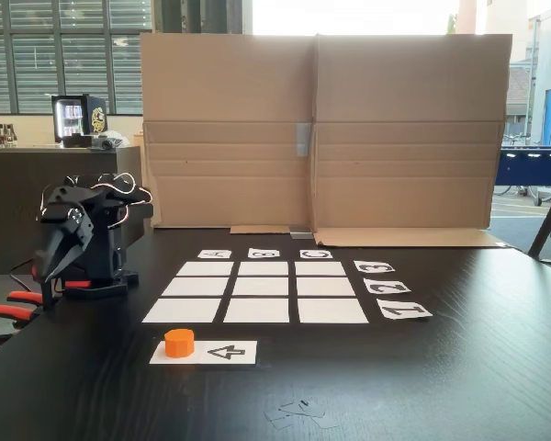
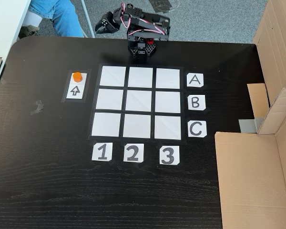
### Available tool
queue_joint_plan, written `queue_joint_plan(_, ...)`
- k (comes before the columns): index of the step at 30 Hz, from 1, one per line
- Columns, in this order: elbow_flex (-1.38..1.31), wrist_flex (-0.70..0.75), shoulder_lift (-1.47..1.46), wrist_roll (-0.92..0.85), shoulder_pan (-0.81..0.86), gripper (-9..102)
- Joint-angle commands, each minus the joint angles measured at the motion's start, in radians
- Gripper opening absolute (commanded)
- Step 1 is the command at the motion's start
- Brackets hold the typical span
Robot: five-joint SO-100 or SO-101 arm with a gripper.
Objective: Pick up the round, orange token and place it in the grid on square B2.
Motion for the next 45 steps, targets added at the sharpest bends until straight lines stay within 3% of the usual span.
queue_joint_plan(1, -0.195, -0.012, -0.247, -0.028, -0.025, -1)
queue_joint_plan(5, -0.442, 0.066, -0.477, -0.028, -0.081, -1)
queue_joint_plan(15, -0.943, 0.426, -0.911, -0.028, -0.158, 0)
queue_joint_plan(23, -1.146, 0.534, -1.143, -0.060, -0.259, 0)
queue_joint_plan(34, -1.390, 0.568, -1.433, -0.058, -0.364, 42)
queue_joint_plan(45, -1.485, 0.588, -1.585, -0.104, -0.440, 94)
